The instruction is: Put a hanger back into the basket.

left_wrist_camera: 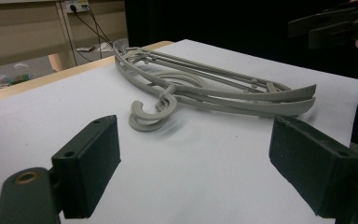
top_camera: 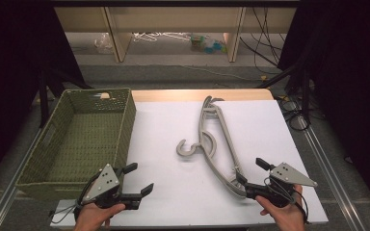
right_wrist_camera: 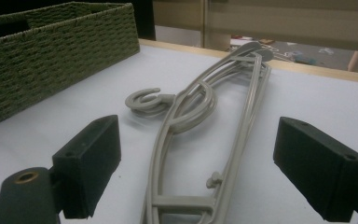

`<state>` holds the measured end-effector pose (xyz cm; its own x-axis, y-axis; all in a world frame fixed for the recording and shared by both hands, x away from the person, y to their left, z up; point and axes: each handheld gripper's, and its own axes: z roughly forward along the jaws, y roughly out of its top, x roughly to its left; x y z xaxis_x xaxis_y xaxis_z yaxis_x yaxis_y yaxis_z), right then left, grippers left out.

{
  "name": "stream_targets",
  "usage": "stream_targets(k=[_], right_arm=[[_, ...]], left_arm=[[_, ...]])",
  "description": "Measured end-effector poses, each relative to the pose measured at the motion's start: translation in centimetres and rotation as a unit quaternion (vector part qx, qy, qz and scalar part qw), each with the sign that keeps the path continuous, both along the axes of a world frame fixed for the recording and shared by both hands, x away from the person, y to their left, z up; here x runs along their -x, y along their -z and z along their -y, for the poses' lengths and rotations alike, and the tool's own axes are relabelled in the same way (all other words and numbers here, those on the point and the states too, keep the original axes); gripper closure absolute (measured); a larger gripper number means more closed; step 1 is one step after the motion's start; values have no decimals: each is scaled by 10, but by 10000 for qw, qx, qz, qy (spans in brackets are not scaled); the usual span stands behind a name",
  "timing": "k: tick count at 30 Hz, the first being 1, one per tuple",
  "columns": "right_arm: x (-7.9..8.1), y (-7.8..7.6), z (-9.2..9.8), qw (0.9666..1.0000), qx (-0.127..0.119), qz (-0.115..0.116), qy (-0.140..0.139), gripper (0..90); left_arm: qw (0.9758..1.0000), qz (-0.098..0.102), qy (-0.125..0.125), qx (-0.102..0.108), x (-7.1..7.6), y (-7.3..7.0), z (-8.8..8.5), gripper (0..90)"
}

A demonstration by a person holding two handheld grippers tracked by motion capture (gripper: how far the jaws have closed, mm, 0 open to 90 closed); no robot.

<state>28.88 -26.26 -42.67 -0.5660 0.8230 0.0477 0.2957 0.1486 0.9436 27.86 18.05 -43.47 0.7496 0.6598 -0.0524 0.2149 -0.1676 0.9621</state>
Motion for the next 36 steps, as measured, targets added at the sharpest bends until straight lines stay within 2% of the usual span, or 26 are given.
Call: stream_targets(k=[6, 8, 9, 11, 13, 16, 18, 21, 22, 23, 26, 27, 28, 29, 31, 34, 35, 36], right_arm=[[-1, 1, -2, 9999, 77, -137, -12, 160], [-3, 0, -5, 9998, 161, -51, -125, 177], [-3, 0, -5, 9998, 161, -51, -125, 177], [-7, -2, -6, 9994, 273, -110, -192, 196], [-8, -2, -6, 9993, 306, -128, -193, 200], [-12, -3, -7, 9994, 256, -123, -192, 201], [-13, -4, -8, 9990, 349, -201, -202, 198], [-17, -3, -14, 9982, 444, -289, -271, 196], [-20, -4, -18, 9972, 563, -390, -304, 199], [-21, -4, -21, 9970, 568, -404, -341, 204], [-27, -4, -32, 9935, 835, -539, -547, 222], [-27, -4, -32, 9935, 835, -539, -547, 222], [-29, -4, -35, 9918, 974, -586, -591, 235], [-36, -2, -44, 9880, 1186, -677, -714, 254], [-38, -2, -47, 9871, 1240, -697, -731, 256], [-47, 0, -58, 9819, 1434, -895, -849, 272], [-52, 3, -63, 9785, 1532, -1032, -922, 278], [-55, 4, -65, 9767, 1596, -1061, -963, 286]], left_arm=[[10000, -10, 16, 29, 0, 0, 0, 163], [10000, -70, -6, 56, 1, 1, 1, 163], [9999, -52, 30, 104, 0, 1, 2, 163], [10000, -83, 1, 43, 0, 1, 1, 163], [9999, -77, 14, 70, 0, 1, 1, 164], [10000, -36, 44, 75, -1, 1, 1, 163], [10000, -51, 23, 23, 0, 1, 0, 163], [9999, -62, 49, 108, 0, 1, 1, 163], [9999, -69, 42, 100, 0, 1, 2, 163], [10000, -57, 29, 35, 0, 1, 1, 163], [10000, -81, 7, 36, 0, 1, 1, 164], [10000, -78, 3, 40, 0, 1, 1, 164], [10000, -27, 50, 73, -1, 1, 1, 165], [10000, -28, 40, 72, -1, 1, 1, 165], [10000, -24, 42, 70, -1, 1, 1, 165], [9999, -51, 43, 82, 0, 2, 1, 166], [10000, -61, 28, 73, 0, 1, 1, 166], [10000, -78, 12, 43, 0, 1, 1, 166]])
